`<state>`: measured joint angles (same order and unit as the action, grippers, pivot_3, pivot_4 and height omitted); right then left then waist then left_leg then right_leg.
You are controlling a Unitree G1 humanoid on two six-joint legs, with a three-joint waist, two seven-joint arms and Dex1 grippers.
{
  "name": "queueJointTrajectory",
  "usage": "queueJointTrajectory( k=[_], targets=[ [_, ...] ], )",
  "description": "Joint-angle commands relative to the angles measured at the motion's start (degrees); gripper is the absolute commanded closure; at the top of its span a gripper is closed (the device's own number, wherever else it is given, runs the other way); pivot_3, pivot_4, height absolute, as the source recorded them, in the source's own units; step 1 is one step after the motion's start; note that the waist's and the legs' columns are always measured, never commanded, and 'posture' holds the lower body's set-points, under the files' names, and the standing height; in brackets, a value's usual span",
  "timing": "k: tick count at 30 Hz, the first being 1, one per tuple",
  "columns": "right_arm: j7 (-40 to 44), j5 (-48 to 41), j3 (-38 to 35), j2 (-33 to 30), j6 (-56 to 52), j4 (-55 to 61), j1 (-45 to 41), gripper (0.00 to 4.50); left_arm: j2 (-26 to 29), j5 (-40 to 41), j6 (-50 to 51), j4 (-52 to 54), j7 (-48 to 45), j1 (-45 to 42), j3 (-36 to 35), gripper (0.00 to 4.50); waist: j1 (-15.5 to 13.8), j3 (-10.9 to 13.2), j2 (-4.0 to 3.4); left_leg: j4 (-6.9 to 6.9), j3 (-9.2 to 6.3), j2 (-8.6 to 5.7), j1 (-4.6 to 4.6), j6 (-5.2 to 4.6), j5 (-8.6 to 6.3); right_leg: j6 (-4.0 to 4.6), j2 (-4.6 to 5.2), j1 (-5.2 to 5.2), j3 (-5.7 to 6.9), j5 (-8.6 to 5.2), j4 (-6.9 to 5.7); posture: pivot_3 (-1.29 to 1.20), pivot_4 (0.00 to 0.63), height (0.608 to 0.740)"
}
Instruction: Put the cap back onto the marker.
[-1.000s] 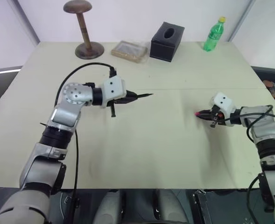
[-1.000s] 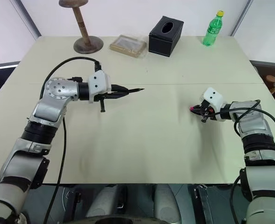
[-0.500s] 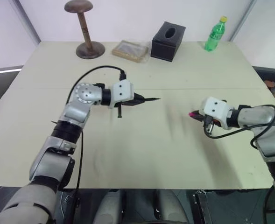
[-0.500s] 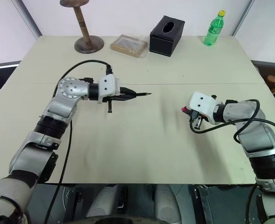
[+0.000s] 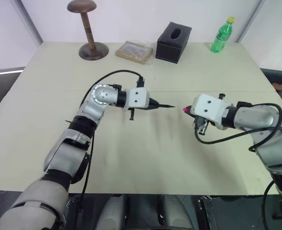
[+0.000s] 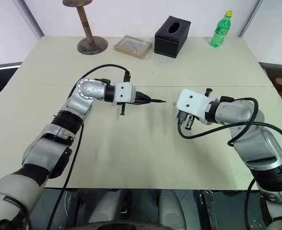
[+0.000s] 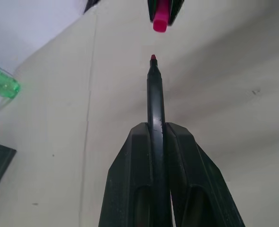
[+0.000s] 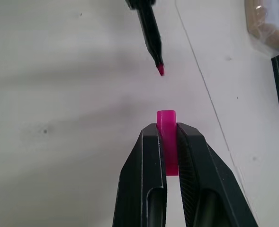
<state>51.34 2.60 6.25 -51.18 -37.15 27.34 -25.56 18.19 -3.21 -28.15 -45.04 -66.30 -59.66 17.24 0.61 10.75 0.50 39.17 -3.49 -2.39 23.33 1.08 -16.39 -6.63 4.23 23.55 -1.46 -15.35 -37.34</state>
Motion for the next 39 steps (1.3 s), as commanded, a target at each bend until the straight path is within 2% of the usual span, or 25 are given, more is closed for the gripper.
queueJointTrajectory(
  k=[1,39],
  targets=[
    [-0.8,0.0,0.3,0.4,-0.5,2.1,-1.4,4.47,-0.2,0.4,-1.1,1.0,0.1,-1.6,-0.7,4.5,0.0,0.0,0.0,0.0,0.0,0.0,0.0,0.0,0.0,0.0,0.0,0.0,0.0,0.0,0.0,0.0,0.15,0.74],
    [-0.4,-2.5,1.3,1.5,-3.2,3.5,-5.8,4.47,-1.4,1.0,0.2,4.1,-1.5,0.1,-0.3,4.5,0.0,0.0,0.0,0.0,0.0,0.0,0.0,0.0,0.0,0.0,-0.01,0.01,0.0,0.0,0.0,0.0,0.15,0.74]
  ],
)
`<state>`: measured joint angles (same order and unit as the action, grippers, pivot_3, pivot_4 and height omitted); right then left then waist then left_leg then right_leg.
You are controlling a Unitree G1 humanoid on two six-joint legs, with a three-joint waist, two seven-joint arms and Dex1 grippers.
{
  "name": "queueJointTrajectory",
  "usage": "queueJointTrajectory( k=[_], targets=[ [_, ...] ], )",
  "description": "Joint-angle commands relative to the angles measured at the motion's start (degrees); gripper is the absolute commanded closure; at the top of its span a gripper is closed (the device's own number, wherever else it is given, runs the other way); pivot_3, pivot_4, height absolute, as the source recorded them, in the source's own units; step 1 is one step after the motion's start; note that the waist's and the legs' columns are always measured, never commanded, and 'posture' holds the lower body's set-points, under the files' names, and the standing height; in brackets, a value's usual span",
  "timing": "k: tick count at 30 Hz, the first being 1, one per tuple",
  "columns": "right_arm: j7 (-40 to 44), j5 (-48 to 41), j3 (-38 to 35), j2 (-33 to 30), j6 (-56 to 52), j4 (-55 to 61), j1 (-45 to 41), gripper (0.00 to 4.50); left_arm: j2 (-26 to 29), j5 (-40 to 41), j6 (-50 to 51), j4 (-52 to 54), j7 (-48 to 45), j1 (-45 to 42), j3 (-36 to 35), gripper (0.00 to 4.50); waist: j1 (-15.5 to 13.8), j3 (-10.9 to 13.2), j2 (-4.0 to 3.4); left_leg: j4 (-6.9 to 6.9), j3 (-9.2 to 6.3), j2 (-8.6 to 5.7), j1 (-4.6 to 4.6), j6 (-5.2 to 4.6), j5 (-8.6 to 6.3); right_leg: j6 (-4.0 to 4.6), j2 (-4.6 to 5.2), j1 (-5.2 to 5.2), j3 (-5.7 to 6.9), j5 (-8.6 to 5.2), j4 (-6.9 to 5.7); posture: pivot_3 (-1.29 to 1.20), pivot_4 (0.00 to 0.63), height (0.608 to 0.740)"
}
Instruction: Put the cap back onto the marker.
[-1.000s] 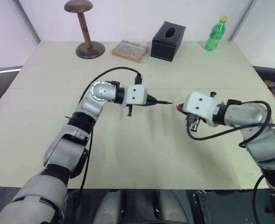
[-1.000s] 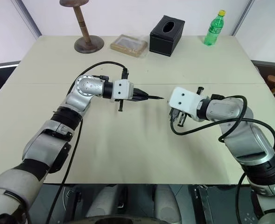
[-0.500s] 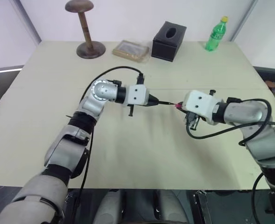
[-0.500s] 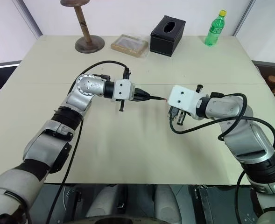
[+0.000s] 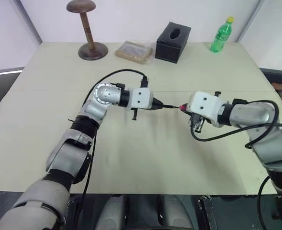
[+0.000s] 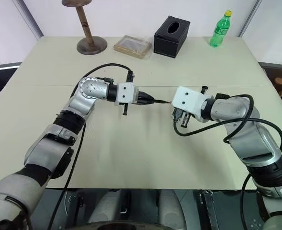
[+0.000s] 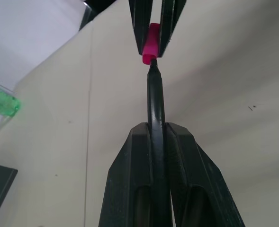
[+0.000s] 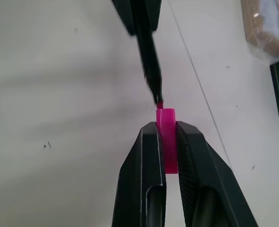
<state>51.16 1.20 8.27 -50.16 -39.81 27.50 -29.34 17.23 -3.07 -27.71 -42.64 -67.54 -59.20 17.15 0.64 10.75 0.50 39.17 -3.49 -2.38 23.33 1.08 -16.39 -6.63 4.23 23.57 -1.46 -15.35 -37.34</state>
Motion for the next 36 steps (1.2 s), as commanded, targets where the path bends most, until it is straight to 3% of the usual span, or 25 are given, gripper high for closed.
queueJointTrajectory(
  k=[1,36],
  targets=[
    [-0.2,-1.1,-0.6,0.4,-0.7,3.5,-2.1,4.47,-0.5,0.8,-0.2,1.7,-0.3,-0.4,-0.2,4.5,0.0,0.0,0.0,0.0,0.0,0.0,0.0,0.0,0.0,0.0,0.0,0.0,0.0,0.0,0.0,0.0,0.15,0.74],
    [1.7,-1.1,3.5,0.7,-0.6,3.9,-3.5,4.47,-1.2,1.6,-6.2,0.9,-0.5,0.5,-0.8,4.5,0.0,0.0,0.0,0.0,0.0,0.0,0.0,0.0,0.0,0.0,0.0,0.01,0.0,0.0,0.0,0.0,0.15,0.74]
  ],
)
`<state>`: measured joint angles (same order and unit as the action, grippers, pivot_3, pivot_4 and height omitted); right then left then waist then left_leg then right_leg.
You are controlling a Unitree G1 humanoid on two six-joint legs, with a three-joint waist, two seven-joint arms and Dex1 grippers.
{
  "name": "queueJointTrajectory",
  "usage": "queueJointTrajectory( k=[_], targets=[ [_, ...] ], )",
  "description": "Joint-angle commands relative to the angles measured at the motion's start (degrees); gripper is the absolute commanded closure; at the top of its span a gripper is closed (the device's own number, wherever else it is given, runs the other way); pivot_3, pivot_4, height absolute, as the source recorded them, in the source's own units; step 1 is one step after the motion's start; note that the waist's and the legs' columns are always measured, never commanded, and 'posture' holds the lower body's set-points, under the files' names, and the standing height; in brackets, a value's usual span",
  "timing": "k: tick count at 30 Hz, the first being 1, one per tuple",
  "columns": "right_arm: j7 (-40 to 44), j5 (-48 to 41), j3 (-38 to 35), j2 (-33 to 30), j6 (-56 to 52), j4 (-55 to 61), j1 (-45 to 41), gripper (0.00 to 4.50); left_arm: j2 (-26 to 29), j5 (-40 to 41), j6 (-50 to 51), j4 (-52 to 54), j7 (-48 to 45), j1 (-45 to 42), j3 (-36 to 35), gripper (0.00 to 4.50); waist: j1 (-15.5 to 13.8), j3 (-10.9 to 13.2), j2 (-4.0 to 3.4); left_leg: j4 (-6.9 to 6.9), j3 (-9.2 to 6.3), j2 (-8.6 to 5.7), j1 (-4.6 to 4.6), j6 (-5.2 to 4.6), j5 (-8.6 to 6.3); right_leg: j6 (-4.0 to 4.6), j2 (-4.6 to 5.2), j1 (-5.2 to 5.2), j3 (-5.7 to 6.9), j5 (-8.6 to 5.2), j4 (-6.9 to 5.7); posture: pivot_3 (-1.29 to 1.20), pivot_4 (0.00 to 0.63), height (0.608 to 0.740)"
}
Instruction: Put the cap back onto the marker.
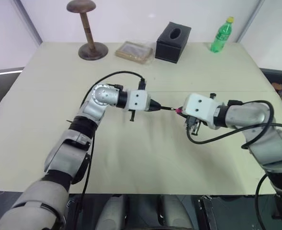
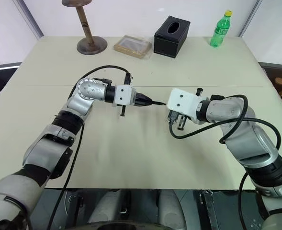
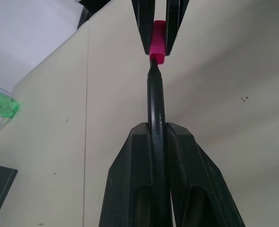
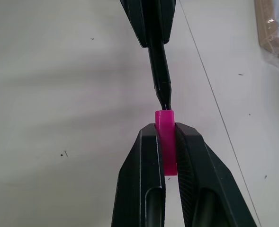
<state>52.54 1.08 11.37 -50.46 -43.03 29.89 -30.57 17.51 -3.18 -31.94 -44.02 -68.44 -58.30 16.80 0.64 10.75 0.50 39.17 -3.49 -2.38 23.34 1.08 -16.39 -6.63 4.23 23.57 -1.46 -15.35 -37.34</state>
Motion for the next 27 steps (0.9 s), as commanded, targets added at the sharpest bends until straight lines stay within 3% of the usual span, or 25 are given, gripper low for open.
queueJointTrajectory(
  k=[1,15,27],
  targets=[
    [0.3,-0.8,0.4,0.9,2.8,1.2,-2.3,4.47,-1.6,1.9,-1.9,2.7,0.2,-0.2,-0.5,4.5,0.0,0.0,0.0,0.0,0.0,0.0,0.0,0.0,0.0,0.0,0.0,0.0,0.0,0.0,0.0,0.0,0.15,0.74],
    [0.3,-0.1,0.9,0.9,4.2,-0.3,-2.6,4.47,-1.8,3.1,-1.6,4.3,-1.4,1.2,-0.2,4.5,0.0,0.0,0.0,0.0,0.0,0.0,0.0,0.0,0.0,0.0,0.0,0.0,0.0,0.0,0.0,0.0,0.15,0.74],
    [4.5,-3.8,0.8,1.1,2.1,2.9,-2.5,4.47,-2.5,1.3,-11.1,0.1,0.7,-0.5,-0.2,4.5,0.0,0.0,0.0,0.0,0.0,0.0,0.0,0.0,0.0,0.0,0.0,0.0,0.0,0.0,0.01,0.0,0.15,0.74]
  ],
)
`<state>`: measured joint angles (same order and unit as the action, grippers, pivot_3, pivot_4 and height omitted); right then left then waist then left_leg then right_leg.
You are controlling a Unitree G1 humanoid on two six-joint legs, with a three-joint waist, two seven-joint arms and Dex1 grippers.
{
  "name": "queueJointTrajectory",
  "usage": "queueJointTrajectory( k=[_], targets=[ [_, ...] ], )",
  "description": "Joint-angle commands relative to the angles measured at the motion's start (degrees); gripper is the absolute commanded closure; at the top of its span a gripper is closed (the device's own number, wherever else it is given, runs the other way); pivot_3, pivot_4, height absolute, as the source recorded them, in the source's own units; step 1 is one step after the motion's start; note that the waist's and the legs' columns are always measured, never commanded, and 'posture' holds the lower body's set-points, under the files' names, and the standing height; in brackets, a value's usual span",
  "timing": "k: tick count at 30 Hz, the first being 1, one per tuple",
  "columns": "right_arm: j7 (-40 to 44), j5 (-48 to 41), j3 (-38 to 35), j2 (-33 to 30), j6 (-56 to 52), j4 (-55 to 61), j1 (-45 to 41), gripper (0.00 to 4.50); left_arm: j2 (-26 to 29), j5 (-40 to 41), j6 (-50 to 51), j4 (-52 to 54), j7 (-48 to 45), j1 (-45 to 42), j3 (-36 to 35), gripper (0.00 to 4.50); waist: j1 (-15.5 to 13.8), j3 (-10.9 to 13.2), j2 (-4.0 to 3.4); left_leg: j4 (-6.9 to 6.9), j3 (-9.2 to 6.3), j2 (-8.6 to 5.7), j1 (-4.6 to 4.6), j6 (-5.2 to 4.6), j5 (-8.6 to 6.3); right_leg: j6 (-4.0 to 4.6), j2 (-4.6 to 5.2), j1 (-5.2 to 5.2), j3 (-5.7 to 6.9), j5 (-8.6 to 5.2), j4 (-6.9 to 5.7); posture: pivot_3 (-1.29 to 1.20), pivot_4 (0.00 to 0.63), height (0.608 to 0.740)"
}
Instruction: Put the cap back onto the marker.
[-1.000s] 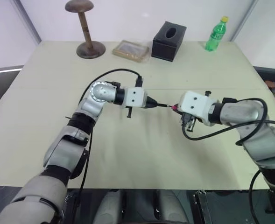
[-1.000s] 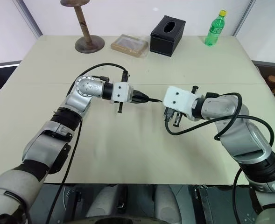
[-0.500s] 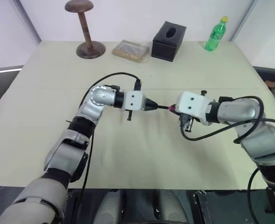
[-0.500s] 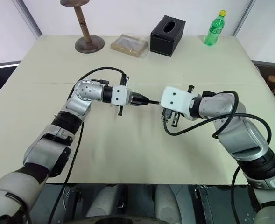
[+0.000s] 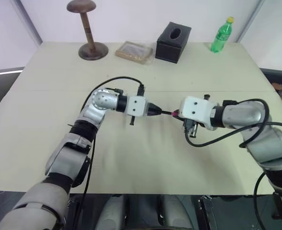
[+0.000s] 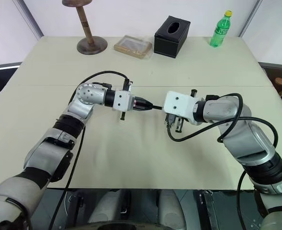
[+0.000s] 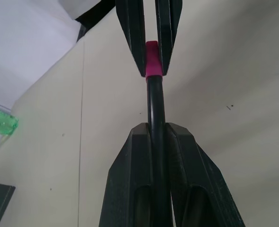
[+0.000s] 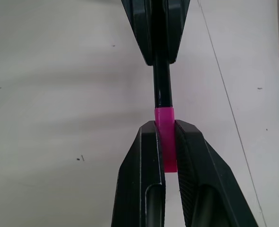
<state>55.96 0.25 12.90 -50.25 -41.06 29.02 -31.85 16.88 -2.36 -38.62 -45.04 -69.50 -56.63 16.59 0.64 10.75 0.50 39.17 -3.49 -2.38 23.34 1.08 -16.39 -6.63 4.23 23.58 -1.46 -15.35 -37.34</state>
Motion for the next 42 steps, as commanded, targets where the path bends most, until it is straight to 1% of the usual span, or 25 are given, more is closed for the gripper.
queueJointTrajectory(
  k=[1,5,17,31,37,42],
  targets=[
    [1.1,-3.3,-1.0,1.1,-0.2,4.0,-1.2,4.47,-1.9,0.2,-5.1,0.8,2.1,-2.2,0.0,4.5,0.0,0.0,0.0,0.0,0.0,0.0,0.0,0.0,0.0,0.0,0.0,0.0,0.0,0.0,0.0,0.0,0.15,0.74],
    [0.7,-3.7,-1.3,1.3,-1.0,4.0,-1.3,4.47,-2.1,-0.1,-6.1,0.1,2.9,-1.9,0.1,4.5,0.0,0.0,0.0,0.0,0.0,0.0,0.0,0.0,0.0,0.0,0.0,0.0,0.0,0.0,0.0,0.0,0.15,0.74],
    [-0.5,-3.4,-0.9,2.5,-1.6,3.6,-2.7,4.47,-2.8,1.6,-3.7,1.9,2.6,-1.4,-0.3,4.5,0.0,0.0,0.0,0.0,0.0,0.0,0.0,0.0,0.0,0.0,0.0,0.0,0.0,0.0,0.0,0.0,0.15,0.74],
    [-1.0,-3.3,1.4,5.1,-2.0,4.2,-4.3,4.47,-4.5,3.8,-2.0,3.2,0.4,-1.5,-1.3,4.5,0.0,0.0,0.0,0.0,0.0,0.0,0.0,0.0,0.0,0.0,0.0,0.0,0.01,0.0,0.0,0.0,0.15,0.74],
    [-0.3,-3.0,2.9,5.6,-1.5,3.8,-5.2,4.47,-4.9,3.7,-3.5,2.9,-1.5,-2.1,-1.1,4.5,0.0,0.0,0.0,0.0,0.0,0.0,0.0,0.0,0.0,0.0,0.0,0.0,0.01,0.0,0.0,0.0,0.15,0.74],
    [-0.1,-2.6,3.1,5.9,-1.4,3.5,-5.4,4.47,-5.2,2.8,-4.9,2.2,-1.1,-2.8,-1.1,4.5,0.0,0.0,0.0,0.0,0.0,0.0,0.0,0.0,0.0,0.0,0.0,0.0,0.0,0.0,0.0,0.0,0.15,0.74]
  ],
)
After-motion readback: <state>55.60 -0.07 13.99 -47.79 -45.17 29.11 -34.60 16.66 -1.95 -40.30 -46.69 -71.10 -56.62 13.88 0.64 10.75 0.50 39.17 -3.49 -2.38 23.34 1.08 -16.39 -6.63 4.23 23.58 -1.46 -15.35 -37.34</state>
